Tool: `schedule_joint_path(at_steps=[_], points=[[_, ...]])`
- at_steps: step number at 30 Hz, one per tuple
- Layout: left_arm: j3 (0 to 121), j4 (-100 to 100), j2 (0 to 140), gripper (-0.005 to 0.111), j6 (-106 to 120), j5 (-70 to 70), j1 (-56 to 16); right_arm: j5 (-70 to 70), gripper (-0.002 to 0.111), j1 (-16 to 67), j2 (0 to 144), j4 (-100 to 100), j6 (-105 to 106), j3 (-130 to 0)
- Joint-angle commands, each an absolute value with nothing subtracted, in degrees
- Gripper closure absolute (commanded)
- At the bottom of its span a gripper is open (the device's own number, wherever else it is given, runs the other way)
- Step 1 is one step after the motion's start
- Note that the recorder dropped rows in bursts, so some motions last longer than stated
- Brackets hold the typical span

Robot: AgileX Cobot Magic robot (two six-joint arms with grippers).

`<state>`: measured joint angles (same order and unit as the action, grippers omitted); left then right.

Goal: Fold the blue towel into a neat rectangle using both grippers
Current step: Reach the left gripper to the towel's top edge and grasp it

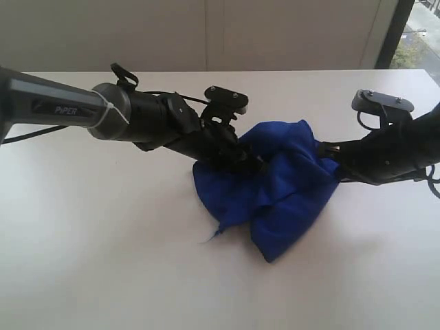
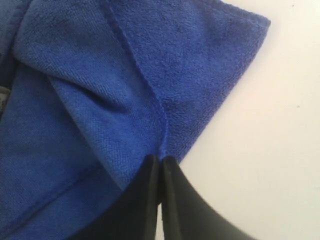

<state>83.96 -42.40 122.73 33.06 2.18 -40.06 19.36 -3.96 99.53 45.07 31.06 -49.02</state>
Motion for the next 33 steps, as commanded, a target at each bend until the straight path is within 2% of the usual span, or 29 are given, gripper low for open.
schedule_joint_path(at_steps=[1, 19, 22, 26, 29, 33], points=[[84.09, -43.01, 121.32, 0.063, 32.33, 7.83, -40.08, 19.21, 0.108, -3.88, 99.56, 44.99, 31.30, -48.73], [84.09, -43.64, 123.32, 0.064, 31.91, 10.71, -40.08, 19.32, 0.108, -3.88, 99.56, 44.99, 31.30, -48.73], [84.09, -43.64, 123.32, 0.074, 31.91, 10.42, -40.08, 19.32, 0.108, -3.88, 99.56, 44.99, 31.30, -48.73], [84.09, -43.16, 123.32, 0.096, 31.91, 9.91, -40.08, 19.32, 0.108, -3.88, 99.56, 44.88, 31.30, -48.73], [84.09, -42.77, 123.32, 0.106, 31.91, 9.91, -40.08, 19.53, 0.108, -3.88, 99.56, 44.76, 31.73, -48.73], [84.09, -42.12, 121.88, 0.107, 32.61, 9.91, -40.08, 19.78, 0.108, -3.88, 99.56, 44.76, 33.10, -48.73]])
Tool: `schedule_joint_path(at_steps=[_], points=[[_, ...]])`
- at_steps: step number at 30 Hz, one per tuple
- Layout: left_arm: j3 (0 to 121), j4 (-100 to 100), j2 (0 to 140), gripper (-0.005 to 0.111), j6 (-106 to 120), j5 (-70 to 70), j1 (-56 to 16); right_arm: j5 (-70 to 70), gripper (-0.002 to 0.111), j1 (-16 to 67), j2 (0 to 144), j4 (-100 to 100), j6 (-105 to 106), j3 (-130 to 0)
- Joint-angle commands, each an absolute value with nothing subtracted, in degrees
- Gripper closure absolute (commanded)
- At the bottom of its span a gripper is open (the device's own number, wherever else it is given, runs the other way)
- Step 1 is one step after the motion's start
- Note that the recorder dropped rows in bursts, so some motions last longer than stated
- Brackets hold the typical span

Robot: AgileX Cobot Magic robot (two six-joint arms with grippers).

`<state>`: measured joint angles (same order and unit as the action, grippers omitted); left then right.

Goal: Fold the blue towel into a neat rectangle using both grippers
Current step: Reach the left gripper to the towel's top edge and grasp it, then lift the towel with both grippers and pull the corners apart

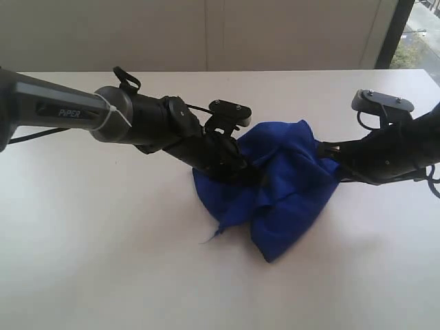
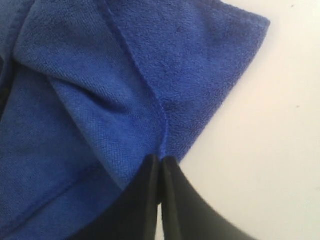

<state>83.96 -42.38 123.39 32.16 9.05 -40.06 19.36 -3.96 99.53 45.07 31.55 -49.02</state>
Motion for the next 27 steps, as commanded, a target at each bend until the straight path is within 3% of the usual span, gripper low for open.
schedule_joint_path(at_steps=[1, 13, 27], points=[[84.09, -41.56, 121.32, 0.107, 33.19, 9.91, -40.08, 19.78, 0.108, -3.88, 99.56, 44.76, 33.24, -48.73], [83.97, -37.54, 113.48, 0.107, 31.75, 25.51, -34.48, 20.59, 0.108, -3.88, 93.20, 41.73, 33.24, -48.73], [72.63, -24.75, 97.11, 0.107, 24.69, 23.61, -33.23, 29.09, 0.108, -3.88, 76.37, 33.07, 33.24, -48.61]])
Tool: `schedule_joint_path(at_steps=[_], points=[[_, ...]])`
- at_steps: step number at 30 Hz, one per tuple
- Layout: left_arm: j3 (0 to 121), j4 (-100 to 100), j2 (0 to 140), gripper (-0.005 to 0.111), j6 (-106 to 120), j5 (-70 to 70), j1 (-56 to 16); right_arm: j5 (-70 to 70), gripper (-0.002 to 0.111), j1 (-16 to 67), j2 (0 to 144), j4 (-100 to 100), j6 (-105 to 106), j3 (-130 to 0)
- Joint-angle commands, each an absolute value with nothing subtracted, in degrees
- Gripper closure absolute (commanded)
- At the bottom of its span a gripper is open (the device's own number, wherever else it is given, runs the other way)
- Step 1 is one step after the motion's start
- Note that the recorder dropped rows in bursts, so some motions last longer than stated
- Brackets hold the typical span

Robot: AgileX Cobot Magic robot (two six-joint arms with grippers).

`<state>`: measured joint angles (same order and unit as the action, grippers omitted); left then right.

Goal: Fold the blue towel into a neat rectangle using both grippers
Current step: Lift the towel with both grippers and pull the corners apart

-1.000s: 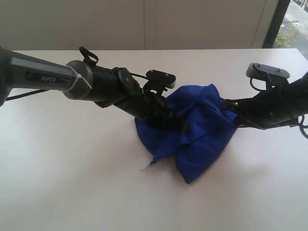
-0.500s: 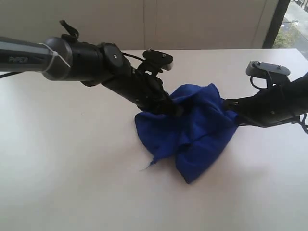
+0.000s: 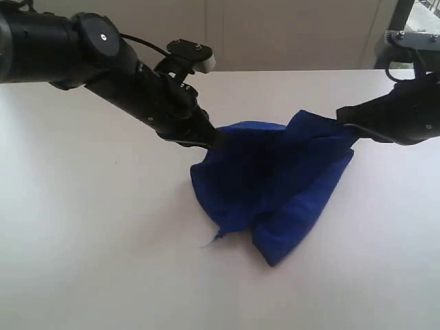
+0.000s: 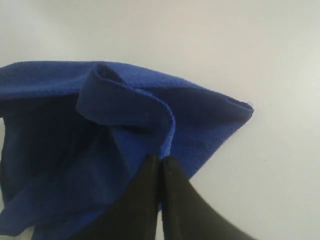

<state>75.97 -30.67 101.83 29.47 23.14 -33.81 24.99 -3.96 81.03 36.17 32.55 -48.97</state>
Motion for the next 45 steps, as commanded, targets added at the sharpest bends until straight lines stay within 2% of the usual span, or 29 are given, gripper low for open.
schedule_joint_path(at_steps=[1, 9, 16, 38, 45], points=[[71.76, -22.58, 95.76, 0.107, 23.25, 23.61, -33.11, 30.13, 0.108, -3.88, 75.00, 31.91, 33.24, -48.61], [64.77, -12.93, 83.31, 0.107, 19.20, 24.60, -33.11, 35.80, 0.108, -3.88, 64.89, 20.42, 28.38, -48.61], [63.97, 0.56, 73.39, 0.107, 8.27, 30.24, -33.11, 38.32, 0.108, -3.88, 57.91, 9.79, 20.29, -48.61], [63.89, -3.36, 41.15, 0.107, 7.28, 55.97, -33.25, 50.25, 0.108, -3.88, 25.39, 7.91, 19.26, -48.75], [63.73, -3.34, 36.28, 0.107, 3.99, 57.30, -33.25, 53.93, 0.108, -3.88, 19.78, 7.49, 19.26, -53.31]])
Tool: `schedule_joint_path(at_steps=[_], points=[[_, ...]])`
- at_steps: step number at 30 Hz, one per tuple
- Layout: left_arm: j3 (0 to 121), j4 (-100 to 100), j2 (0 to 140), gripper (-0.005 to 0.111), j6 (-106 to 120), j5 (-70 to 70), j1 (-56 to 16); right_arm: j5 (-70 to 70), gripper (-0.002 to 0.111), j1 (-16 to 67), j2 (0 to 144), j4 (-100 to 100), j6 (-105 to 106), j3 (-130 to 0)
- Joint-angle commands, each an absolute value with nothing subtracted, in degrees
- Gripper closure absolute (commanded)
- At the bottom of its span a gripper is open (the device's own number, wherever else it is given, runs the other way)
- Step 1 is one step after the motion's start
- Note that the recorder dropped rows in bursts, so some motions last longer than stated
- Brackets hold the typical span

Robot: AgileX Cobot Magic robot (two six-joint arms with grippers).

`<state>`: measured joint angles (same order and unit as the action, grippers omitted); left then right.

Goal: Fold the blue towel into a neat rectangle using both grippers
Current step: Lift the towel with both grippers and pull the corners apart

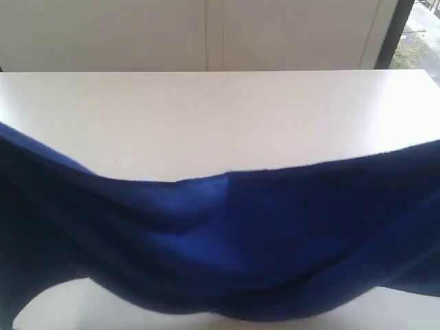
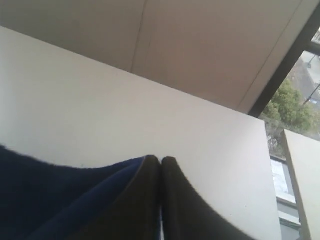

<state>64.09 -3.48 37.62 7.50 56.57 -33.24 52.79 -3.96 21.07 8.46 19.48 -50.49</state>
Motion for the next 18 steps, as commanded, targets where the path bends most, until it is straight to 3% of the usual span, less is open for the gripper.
schedule_joint_path(at_steps=[1, 8, 18], points=[[63.46, -2.42, 36.77, 0.107, 2.69, 56.99, -33.25, 53.93, 0.108, -3.88, 20.22, 7.49, 18.94, -53.49], [54.54, 13.15, 47.61, 0.107, -10.08, 50.07, -33.25, 51.76, 0.108, -3.88, 35.04, 6.78, 16.07, -49.32], [48.06, 44.07, 72.55, 0.107, -40.30, 32.21, -33.25, 31.43, 0.108, -3.88, 65.34, -5.21, 1.01, -45.30]])
